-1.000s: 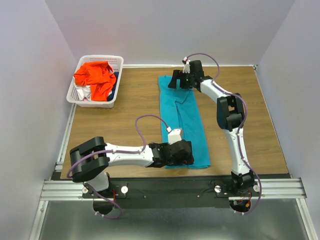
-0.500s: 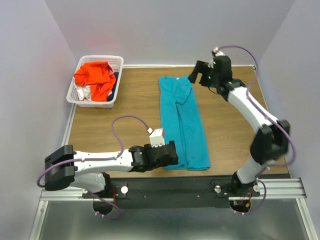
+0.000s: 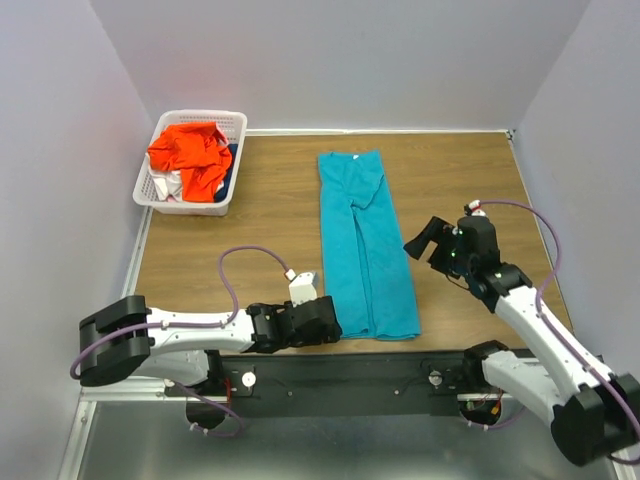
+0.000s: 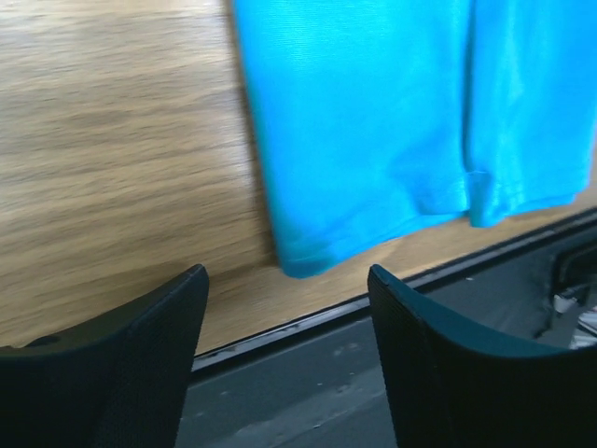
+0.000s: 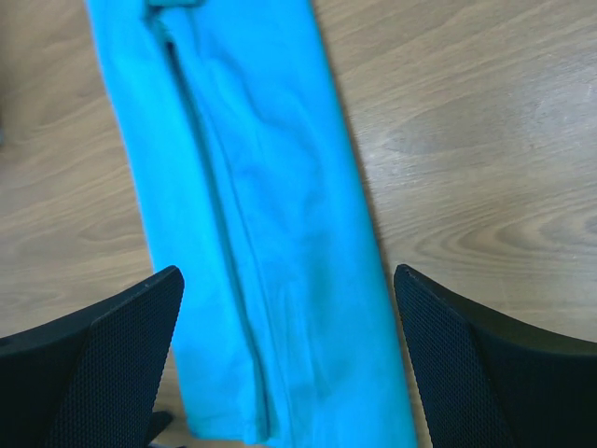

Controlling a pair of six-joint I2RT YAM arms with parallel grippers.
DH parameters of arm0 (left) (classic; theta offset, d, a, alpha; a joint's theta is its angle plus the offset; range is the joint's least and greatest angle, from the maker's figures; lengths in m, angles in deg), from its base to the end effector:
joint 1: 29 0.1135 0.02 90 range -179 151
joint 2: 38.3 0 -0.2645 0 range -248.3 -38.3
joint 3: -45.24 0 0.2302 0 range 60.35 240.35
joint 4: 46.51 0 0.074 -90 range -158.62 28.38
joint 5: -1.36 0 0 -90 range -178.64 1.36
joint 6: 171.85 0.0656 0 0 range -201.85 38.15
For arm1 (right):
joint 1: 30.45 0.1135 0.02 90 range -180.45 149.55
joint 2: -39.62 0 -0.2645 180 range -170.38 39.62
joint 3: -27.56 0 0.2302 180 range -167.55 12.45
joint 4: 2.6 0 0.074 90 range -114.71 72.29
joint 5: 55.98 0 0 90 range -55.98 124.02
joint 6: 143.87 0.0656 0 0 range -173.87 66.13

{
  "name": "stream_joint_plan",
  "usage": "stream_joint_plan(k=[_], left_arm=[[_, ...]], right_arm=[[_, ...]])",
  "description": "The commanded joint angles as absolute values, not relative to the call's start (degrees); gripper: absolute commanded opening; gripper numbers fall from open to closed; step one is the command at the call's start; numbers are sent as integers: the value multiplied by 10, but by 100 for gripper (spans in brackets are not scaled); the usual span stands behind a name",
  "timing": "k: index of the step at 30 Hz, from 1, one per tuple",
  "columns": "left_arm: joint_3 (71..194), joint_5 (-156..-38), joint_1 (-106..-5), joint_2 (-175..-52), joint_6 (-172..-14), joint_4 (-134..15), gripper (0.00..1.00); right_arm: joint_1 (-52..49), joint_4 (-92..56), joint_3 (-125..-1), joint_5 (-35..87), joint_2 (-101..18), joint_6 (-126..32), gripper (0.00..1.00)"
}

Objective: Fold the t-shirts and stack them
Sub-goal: Fold the tshirt

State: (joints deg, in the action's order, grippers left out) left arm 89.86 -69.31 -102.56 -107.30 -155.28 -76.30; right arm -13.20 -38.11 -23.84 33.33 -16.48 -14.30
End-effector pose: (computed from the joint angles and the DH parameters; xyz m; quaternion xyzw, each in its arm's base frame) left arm 0.0815 -0.1995 0.1552 -0.0506 0.9381 -0.2454 0.2393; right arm 0.1989 0.0626 0.2241 0.1731 0.8904 0.2051 0.3677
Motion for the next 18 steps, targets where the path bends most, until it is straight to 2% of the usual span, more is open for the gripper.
stream_joint_plan(k=[1, 4, 5, 7, 10, 12, 16, 18], left_arm=[[893, -715, -1020, -1088, -1536, -697, 75], [893, -720, -1016, -1105, -1532, -688, 68], [894, -722, -1012, -1108, -1534, -688, 60], [894, -719, -1009, -1116, -1537, -687, 58], [880, -725, -994, -1119, -1552, -666, 46], [873, -729, -993, -1119, -1551, -653, 42], [879, -742, -988, -1136, -1532, -654, 27], [890, -748, -989, -1143, -1526, -659, 25]], right_arm=[[-132, -394, -207, 324, -101, -113, 100], [-132, -408, -191, 316, -97, -114, 100], [-132, -412, -190, 307, -101, -119, 100], [-132, -426, -188, 302, -107, -126, 100], [-132, -447, -188, 310, -105, -135, 100], [-132, -456, -184, 314, -98, -134, 100], [-132, -481, -187, 301, -91, -148, 100], [-132, -507, -195, 320, -86, -148, 100]])
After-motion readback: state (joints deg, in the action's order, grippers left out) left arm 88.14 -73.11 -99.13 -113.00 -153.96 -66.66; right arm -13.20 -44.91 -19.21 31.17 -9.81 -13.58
